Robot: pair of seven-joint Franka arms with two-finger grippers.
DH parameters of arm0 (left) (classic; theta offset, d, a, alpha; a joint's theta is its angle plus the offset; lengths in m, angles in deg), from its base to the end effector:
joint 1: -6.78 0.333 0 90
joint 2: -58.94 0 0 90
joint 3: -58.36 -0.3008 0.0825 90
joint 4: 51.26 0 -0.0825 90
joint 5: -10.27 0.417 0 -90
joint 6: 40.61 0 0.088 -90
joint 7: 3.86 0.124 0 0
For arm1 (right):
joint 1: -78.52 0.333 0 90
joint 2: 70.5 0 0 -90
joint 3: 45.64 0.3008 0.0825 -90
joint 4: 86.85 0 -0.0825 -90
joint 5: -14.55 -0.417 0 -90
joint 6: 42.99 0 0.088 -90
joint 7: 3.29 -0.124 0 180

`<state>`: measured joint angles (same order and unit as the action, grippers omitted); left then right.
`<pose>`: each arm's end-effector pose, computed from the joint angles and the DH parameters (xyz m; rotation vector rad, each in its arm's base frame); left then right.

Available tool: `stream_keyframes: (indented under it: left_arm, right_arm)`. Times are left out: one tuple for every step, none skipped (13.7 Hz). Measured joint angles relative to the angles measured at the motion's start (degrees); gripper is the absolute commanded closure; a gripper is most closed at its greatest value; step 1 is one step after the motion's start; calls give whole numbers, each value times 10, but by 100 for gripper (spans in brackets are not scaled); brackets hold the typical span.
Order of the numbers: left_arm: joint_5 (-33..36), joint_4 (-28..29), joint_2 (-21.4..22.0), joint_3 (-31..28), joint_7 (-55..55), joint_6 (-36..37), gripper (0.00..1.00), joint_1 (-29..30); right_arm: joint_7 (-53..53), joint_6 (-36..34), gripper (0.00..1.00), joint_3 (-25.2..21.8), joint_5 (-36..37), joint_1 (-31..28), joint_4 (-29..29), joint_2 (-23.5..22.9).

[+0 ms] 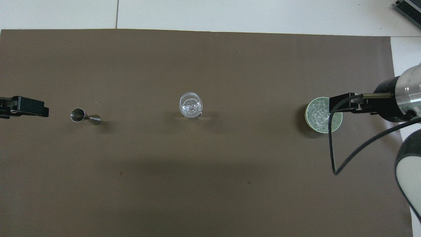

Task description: Pour wine and add ice with both arms

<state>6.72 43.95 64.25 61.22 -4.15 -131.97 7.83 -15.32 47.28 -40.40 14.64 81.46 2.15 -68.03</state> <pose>0.5618 -0.0264 0.6018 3.0833 -0.0396 0.0375 0.5707 0.0830 0.6266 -3.1322 0.1053 -0.1020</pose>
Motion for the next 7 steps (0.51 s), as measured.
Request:
stream_keyframes:
  left_arm:
    - [0, 2, 2, 1, 0, 1, 0, 0]
    - [0, 3, 4, 5, 0, 3, 0, 0]
    - [2, 3, 5, 9, 0, 8, 0, 0]
    - [6, 3, 7, 13, 0, 16, 0, 0]
    - [11, 3, 10, 17, 0, 25, 0, 0]
    - [13, 4, 12, 23, 0, 28, 0, 0]
    - [14, 5, 15, 30, 0, 29, 0, 0]
  right_arm:
    - [0, 0, 0, 0, -1, -2, 0, -2]
    - [1, 0, 0, 0, -1, -3, 1, -4]
    - [2, 0, 0, 0, -1, -3, 2, -5]
    - [5, -1, 0, 1, -1, -3, 3, -5]
    - [7, -1, 0, 1, -2, -3, 3, -5]
    - [9, -1, 0, 2, -2, -2, 3, -5]
    - [9, 0, 0, 2, -2, -2, 3, -5]
